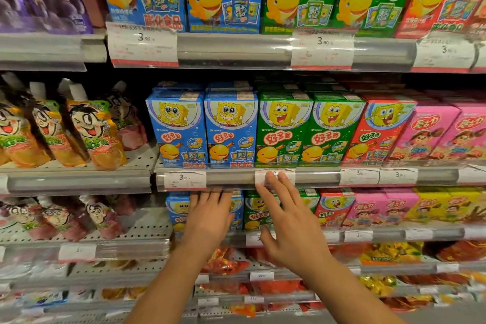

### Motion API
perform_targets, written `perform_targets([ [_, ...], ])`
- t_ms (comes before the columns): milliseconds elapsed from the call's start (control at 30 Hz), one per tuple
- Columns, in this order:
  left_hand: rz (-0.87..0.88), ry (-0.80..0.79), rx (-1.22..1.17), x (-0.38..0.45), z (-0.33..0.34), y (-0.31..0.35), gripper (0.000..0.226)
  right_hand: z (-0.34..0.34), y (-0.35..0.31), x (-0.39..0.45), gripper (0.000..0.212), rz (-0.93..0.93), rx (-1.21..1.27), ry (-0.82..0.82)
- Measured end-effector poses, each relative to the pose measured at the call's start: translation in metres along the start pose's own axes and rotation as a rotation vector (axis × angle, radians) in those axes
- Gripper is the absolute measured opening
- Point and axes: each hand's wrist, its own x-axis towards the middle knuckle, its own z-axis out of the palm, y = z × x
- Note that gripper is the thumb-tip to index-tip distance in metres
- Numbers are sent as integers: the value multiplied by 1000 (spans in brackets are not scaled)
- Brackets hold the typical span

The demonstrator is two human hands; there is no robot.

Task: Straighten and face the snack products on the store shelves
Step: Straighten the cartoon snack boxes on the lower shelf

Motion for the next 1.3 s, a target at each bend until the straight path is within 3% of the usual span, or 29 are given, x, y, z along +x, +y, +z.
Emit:
perform_targets([
  [100, -1, -30, 30, 1, -2, -2, 54, 2, 1, 0, 87, -2, -3, 1],
  [233, 8, 75, -9, 2, 7, -7, 54, 4, 3, -1, 89, -12, -21, -16],
  [567, 42, 143, -59, -1, 11, -11, 57, 6, 4, -2, 89, -17, -9, -16],
  [833, 109, 264, -85, -45, 26, 21, 67, 7, 7, -4, 87, -49, 21, 4],
  [1067, 309, 76, -141, -90, 72, 66, 64, 30, 24, -37, 70, -77, 184, 48],
  [1200, 196, -175, -179, -101, 103, 75, 97, 79, 65, -101, 72, 52, 163, -83],
  [1300, 148, -229, -161, -102, 109, 79, 105, 102, 107, -133, 84, 223, 91, -224],
])
